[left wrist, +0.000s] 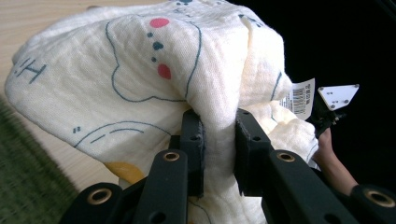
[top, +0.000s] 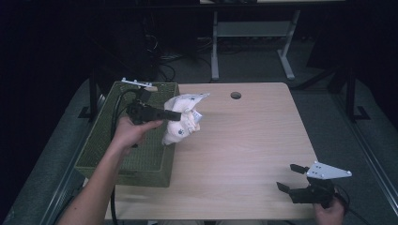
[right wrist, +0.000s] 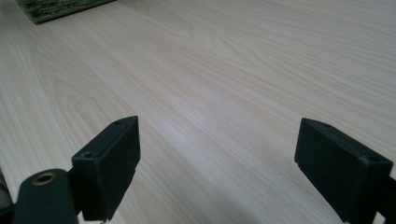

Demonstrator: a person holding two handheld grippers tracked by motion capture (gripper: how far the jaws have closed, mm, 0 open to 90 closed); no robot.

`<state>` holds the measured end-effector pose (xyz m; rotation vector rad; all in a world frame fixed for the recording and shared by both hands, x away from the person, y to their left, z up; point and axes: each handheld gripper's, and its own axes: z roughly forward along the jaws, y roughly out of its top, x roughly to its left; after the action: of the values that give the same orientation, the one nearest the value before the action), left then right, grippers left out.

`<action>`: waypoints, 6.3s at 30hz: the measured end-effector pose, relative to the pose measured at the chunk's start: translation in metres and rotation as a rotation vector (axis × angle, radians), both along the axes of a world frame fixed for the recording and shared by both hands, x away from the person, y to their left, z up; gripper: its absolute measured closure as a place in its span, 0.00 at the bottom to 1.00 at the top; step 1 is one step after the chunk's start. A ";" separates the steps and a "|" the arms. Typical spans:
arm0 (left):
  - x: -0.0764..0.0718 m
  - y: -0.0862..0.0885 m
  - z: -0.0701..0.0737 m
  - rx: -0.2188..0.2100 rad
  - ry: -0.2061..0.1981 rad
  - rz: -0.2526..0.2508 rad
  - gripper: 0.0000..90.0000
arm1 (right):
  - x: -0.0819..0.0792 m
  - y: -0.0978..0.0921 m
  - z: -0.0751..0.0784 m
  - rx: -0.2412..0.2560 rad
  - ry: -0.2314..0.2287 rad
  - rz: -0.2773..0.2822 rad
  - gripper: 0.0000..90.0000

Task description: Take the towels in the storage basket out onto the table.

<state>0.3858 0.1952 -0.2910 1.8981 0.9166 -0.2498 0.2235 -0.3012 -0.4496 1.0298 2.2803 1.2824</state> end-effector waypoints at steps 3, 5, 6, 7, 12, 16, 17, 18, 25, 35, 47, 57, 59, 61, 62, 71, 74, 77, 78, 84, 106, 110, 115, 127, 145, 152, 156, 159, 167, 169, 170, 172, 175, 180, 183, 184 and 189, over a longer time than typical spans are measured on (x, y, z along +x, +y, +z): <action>0.001 -0.009 -0.001 0.001 -0.001 -0.013 0.84 | 0.000 0.000 0.000 0.002 -0.002 0.001 0.16; 0.003 -0.015 -0.003 0.004 0.003 -0.024 0.84 | 0.000 0.000 0.000 0.005 -0.007 0.001 0.16; 0.003 -0.018 -0.004 0.005 0.007 -0.025 0.84 | 0.000 -0.001 0.001 0.006 -0.008 0.001 0.16; 0.003 -0.021 -0.005 0.009 0.008 -0.025 0.84 | 0.000 -0.001 0.001 0.006 -0.007 0.001 0.16; 0.007 -0.034 -0.010 0.008 0.013 -0.032 0.84 | -0.001 -0.002 0.002 0.013 -0.012 0.001 0.16; 0.010 -0.048 -0.015 0.026 0.011 -0.045 0.84 | -0.002 -0.003 0.002 0.018 -0.015 -0.002 0.16; 0.011 -0.053 -0.017 0.032 0.013 -0.041 0.84 | -0.002 -0.003 0.002 0.019 -0.013 -0.004 0.16; 0.011 -0.056 -0.019 0.033 0.015 -0.043 0.84 | -0.002 -0.004 0.002 0.021 -0.016 -0.005 0.16; 0.015 -0.085 -0.033 0.052 0.035 -0.039 0.84 | -0.002 -0.004 0.002 0.025 -0.015 -0.002 0.16; 0.024 -0.124 -0.057 0.094 0.073 -0.016 0.84 | -0.001 -0.006 0.002 0.025 -0.018 -0.004 0.16; 0.031 -0.152 -0.089 0.162 0.100 0.009 0.84 | -0.001 -0.008 0.002 0.032 -0.023 -0.008 0.16; 0.035 -0.161 -0.108 0.201 0.124 0.056 0.84 | -0.001 -0.008 0.003 0.037 -0.023 -0.007 0.16; 0.036 -0.163 -0.111 0.213 0.124 0.069 0.84 | -0.001 -0.008 0.003 0.036 -0.024 -0.005 0.16; 0.036 -0.165 -0.114 0.234 0.125 0.064 0.84 | -0.001 -0.008 0.003 0.036 -0.024 -0.005 0.16; 0.037 -0.167 -0.115 0.247 0.125 0.055 0.82 | -0.001 -0.008 0.003 0.037 -0.024 -0.005 0.16; 0.036 -0.179 -0.128 0.263 0.124 0.069 0.67 | -0.002 -0.009 0.003 0.036 -0.025 -0.007 0.16; 0.035 -0.180 -0.129 0.259 0.123 0.071 0.68 | -0.002 -0.009 0.003 0.037 -0.024 -0.007 0.16; 0.033 -0.179 -0.129 0.254 0.114 0.074 0.68 | -0.003 -0.009 0.003 0.040 -0.030 -0.006 0.16; 0.033 -0.179 -0.129 0.248 0.111 0.075 0.68 | -0.003 -0.009 0.003 0.038 -0.028 -0.007 0.16; 0.029 -0.175 -0.127 0.233 0.100 0.082 0.68 | -0.002 -0.008 0.003 0.032 -0.023 -0.006 0.16; 0.005 -0.157 -0.122 0.248 0.018 0.052 0.57 | -0.001 -0.006 0.002 0.029 -0.012 -0.012 0.16; 0.000 -0.153 -0.120 0.246 0.003 0.048 0.56 | -0.001 -0.005 0.002 0.026 -0.011 -0.012 0.16; -0.005 -0.148 -0.118 0.237 -0.015 0.040 0.54 | -0.001 -0.005 0.002 0.022 -0.011 -0.012 0.16; -0.019 -0.140 -0.114 0.231 -0.059 -0.019 0.47 | -0.001 -0.003 0.002 0.013 -0.009 -0.010 0.16; -0.043 -0.124 -0.112 0.178 -0.069 -0.097 0.39 | 0.002 -0.002 0.001 -0.002 -0.003 -0.015 0.16; -0.052 -0.115 -0.112 0.164 -0.078 -0.104 0.38 | 0.002 -0.002 0.000 -0.011 0.000 -0.014 0.16; -0.058 -0.110 -0.111 0.154 -0.095 -0.109 0.38 | 0.003 -0.002 0.000 -0.013 0.005 -0.021 0.16; -0.061 -0.108 -0.111 0.157 -0.102 -0.114 0.37 | 0.003 -0.002 -0.001 -0.016 0.004 -0.022 0.16; -0.070 -0.105 -0.113 0.164 -0.120 -0.136 0.36 | 0.004 0.000 -0.002 -0.026 0.012 -0.021 0.16; -0.073 -0.105 -0.113 0.152 -0.125 -0.139 0.36 | 0.004 0.000 -0.002 -0.029 0.014 -0.020 0.16; -0.074 -0.104 -0.113 0.155 -0.127 -0.140 0.36 | 0.004 0.000 -0.002 -0.028 0.016 -0.021 0.16; -0.077 -0.103 -0.112 0.137 -0.128 -0.142 0.36 | 0.004 -0.001 -0.002 -0.028 0.015 -0.023 0.16; -0.082 -0.103 -0.109 0.138 -0.142 -0.146 0.36 | 0.004 -0.001 -0.003 -0.030 0.013 -0.026 0.16; -0.091 -0.103 -0.109 0.138 -0.160 -0.154 0.36 | 0.004 0.000 -0.003 -0.035 0.016 -0.025 0.16; -0.098 -0.105 -0.111 0.145 -0.172 -0.164 0.35 | 0.004 0.000 -0.003 -0.037 0.016 -0.025 0.16; -0.100 -0.106 -0.111 0.149 -0.178 -0.170 0.35 | 0.004 0.000 -0.003 -0.038 0.015 -0.025 0.16; -0.108 -0.110 -0.112 0.155 -0.190 -0.179 0.34 | 0.003 0.000 -0.002 -0.038 0.014 -0.021 0.16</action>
<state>0.2778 0.0849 -0.4035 2.1099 0.6548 -0.1042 0.2266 -0.3008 -0.4516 1.0503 2.2886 1.2222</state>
